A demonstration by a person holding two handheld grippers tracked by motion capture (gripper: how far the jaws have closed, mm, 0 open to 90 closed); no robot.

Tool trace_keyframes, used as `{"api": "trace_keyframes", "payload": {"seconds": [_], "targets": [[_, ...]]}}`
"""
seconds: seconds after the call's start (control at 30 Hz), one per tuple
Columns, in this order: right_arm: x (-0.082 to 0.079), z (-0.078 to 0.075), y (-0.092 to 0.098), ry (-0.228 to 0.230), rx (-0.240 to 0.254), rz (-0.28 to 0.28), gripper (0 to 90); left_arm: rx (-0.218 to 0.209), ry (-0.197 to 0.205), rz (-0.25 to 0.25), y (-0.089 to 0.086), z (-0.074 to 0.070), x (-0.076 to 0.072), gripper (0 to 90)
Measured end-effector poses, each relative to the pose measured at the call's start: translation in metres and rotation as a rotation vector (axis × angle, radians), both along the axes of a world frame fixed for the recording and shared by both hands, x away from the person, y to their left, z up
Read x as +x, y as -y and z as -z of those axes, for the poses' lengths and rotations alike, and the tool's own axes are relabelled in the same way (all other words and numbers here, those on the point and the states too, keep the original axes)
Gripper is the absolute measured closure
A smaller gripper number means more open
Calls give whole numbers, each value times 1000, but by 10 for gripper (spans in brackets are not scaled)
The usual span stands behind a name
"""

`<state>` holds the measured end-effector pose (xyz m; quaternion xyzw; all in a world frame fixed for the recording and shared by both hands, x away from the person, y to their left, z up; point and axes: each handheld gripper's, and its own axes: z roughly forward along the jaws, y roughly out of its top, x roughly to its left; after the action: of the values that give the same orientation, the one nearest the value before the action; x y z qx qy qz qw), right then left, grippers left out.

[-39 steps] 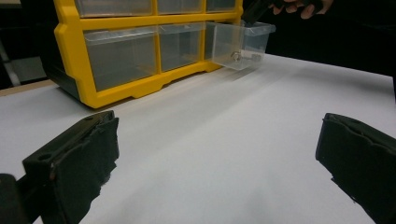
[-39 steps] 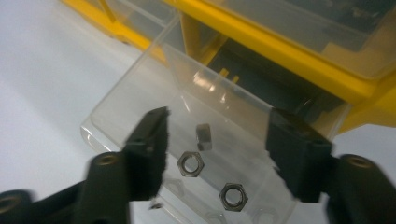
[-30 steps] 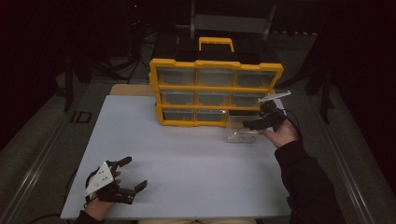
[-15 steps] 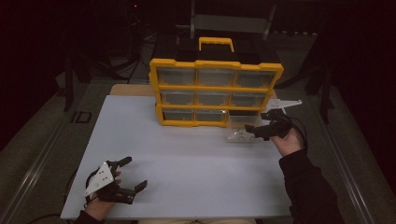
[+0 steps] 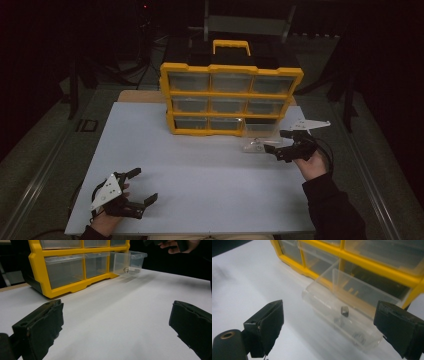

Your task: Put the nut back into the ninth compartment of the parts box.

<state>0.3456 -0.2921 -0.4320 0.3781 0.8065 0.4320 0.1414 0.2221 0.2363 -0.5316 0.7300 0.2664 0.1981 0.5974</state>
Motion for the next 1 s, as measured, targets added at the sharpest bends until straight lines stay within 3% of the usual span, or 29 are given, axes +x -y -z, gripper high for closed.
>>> {"api": "trace_keyframes", "payload": {"seconds": [0.4,0.77,1.0], "targets": [[-26,13,5,17,12,-34,96,1,-1,1,0,0,0,0],[-51,42,15,22,28,-88,95,1,-2,1,0,0,0,0],[-59,62,23,63,65,-114,96,1,-2,1,0,0,0,0]]}}
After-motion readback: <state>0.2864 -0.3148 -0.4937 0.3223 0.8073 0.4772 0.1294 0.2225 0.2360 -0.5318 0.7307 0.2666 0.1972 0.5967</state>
